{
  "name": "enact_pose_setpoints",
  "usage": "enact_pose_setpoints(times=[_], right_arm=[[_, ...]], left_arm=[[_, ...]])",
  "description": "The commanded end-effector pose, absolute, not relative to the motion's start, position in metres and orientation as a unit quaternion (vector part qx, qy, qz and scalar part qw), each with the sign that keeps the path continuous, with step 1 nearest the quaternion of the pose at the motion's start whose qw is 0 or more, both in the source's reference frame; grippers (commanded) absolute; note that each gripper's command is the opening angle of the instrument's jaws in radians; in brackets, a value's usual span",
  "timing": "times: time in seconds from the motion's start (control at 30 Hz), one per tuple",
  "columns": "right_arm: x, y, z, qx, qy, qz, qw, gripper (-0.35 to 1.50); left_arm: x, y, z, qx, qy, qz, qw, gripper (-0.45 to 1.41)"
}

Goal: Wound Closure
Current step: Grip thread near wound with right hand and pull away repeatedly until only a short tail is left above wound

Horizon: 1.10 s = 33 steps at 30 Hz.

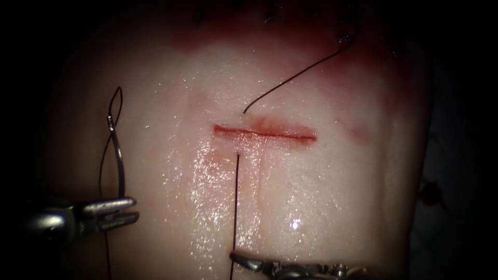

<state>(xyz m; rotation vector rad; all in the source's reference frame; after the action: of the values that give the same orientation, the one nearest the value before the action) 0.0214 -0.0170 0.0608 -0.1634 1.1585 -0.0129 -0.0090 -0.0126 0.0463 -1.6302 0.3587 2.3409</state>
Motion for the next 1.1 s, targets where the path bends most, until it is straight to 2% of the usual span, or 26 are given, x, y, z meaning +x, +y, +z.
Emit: enact_pose_setpoints(times=[0.03, 0.3, 0.67, 0.8, 0.87, 0.9, 0.93, 0.97, 1.0, 1.03, 1.1], right_arm=[[0.0214, -0.015, 0.062, -0.082, 0.545, -0.009, 0.834, 1.33], [0.0205, -0.009, 0.068, -0.095, 0.542, -0.025, 0.834, 1.3], [0.0237, -0.007, 0.074, -0.096, 0.54, -0.051, 0.834, 1.28], [0.024, -0.007, 0.074, -0.105, 0.544, -0.047, 0.831, 1.25], [0.024, -0.007, 0.073, -0.106, 0.545, -0.045, 0.83, 1.11], [0.024, -0.007, 0.073, -0.106, 0.545, -0.045, 0.83, 1.11], [0.0241, -0.007, 0.073, -0.107, 0.545, -0.046, 0.83, 1.01], [0.0241, -0.007, 0.073, -0.107, 0.546, -0.049, 0.83, 0.27], [0.024, -0.007, 0.073, -0.103, 0.543, -0.058, 0.832, -0.24], [0.024, -0.006, 0.073, -0.1, 0.538, -0.066, 0.834, -0.35], [0.024, -0.006, 0.073, -0.096, 0.534, -0.075, 0.836, -0.35]], left_arm=[[-0.0096, -0.012, 0.047, -0.562, 0.124, 0.807, 0.132, -0.35], [-0.0095, -0.012, 0.047, -0.562, 0.125, 0.807, 0.132, -0.35], [-0.0093, -0.013, 0.047, -0.563, 0.124, 0.807, 0.131, -0.35], [-0.0092, -0.013, 0.047, -0.563, 0.124, 0.807, 0.131, -0.35], [-0.0092, -0.013, 0.047, -0.563, 0.124, 0.807, 0.131, -0.35], [-0.0092, -0.013, 0.047, -0.563, 0.124, 0.807, 0.131, -0.35], [-0.0092, -0.013, 0.047, -0.563, 0.124, 0.807, 0.131, -0.35], [-0.0092, -0.013, 0.047, -0.563, 0.124, 0.807, 0.131, -0.35], [-0.0092, -0.013, 0.047, -0.563, 0.124, 0.807, 0.131, -0.35], [-0.0092, -0.013, 0.047, -0.563, 0.124, 0.807, 0.131, -0.35], [-0.0092, -0.013, 0.047, -0.563, 0.124, 0.807, 0.131, -0.35]])
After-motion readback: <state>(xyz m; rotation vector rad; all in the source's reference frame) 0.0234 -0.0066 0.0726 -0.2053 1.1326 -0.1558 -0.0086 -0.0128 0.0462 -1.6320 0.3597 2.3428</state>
